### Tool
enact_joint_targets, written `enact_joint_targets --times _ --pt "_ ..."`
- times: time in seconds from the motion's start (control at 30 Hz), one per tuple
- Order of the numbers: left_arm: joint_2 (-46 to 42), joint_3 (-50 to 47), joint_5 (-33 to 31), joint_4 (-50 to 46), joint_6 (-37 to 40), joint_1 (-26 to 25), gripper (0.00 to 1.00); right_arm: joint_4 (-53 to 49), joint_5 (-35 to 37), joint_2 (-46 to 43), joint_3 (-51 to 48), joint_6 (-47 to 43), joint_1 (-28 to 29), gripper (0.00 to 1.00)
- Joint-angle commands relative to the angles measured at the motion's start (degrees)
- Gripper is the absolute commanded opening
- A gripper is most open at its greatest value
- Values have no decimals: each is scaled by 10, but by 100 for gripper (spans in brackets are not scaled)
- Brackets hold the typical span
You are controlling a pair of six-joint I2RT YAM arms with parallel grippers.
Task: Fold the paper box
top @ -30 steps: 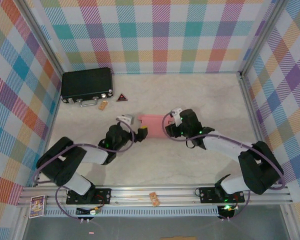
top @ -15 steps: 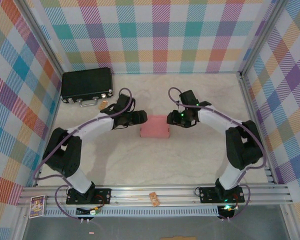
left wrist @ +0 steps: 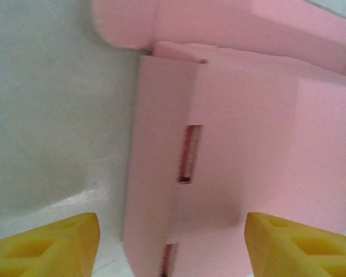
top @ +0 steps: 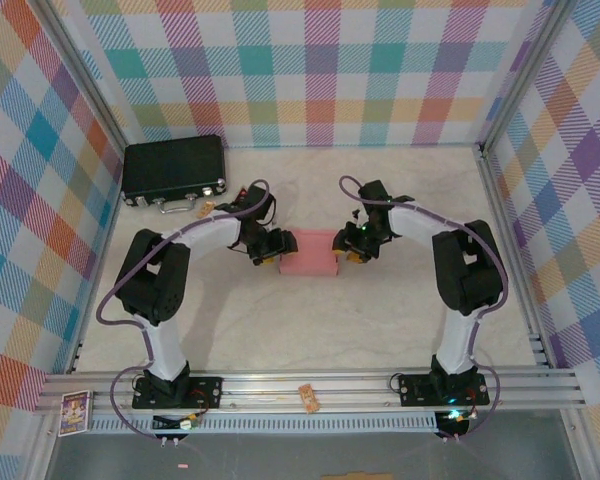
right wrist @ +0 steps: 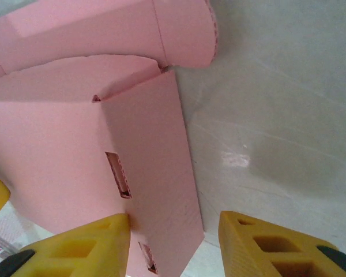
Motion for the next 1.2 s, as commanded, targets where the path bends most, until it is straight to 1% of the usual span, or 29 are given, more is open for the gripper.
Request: enact_joint_targets --times 0.0,0.07,0.2,0.43,0.5,0.57,0.6,0.67,0.77,0.87,1.0,1.07,1.17 --pt "22 27 40 -12 -6 14 62 5 -29 18 19 13 -5 44" --pt "32 34 45 -11 -8 15 58 11 -33 23 19 15 -6 43" --pt "42 45 41 -17 -8 16 55 8 -37 36 27 14 -8 43" --pt "51 61 32 -25 -2 18 55 16 -48 35 28 8 -8 45" --pt "55 61 37 -19 -6 18 53 21 -58 41 30 6 -7 43" --pt "58 58 42 -9 -8 18 50 29 -68 44 29 8 -8 42" --pt "57 55 46 -3 -11 18 48 32 -71 47 30 8 -8 40" --pt "59 52 53 9 -14 18 42 36 -81 53 32 4 -6 38" --pt "58 48 57 21 -17 17 37 41 -94 60 38 -1 -2 36" --pt "59 45 55 29 -17 16 33 37 -89 66 45 -3 2 33" --pt "51 37 42 39 -11 15 34 44 -72 62 39 -9 3 29" --pt "40 30 39 57 10 11 34 66 -70 50 25 -23 4 25" --pt "11 7 23 100 41 3 36 123 -63 17 -11 -51 6 24"
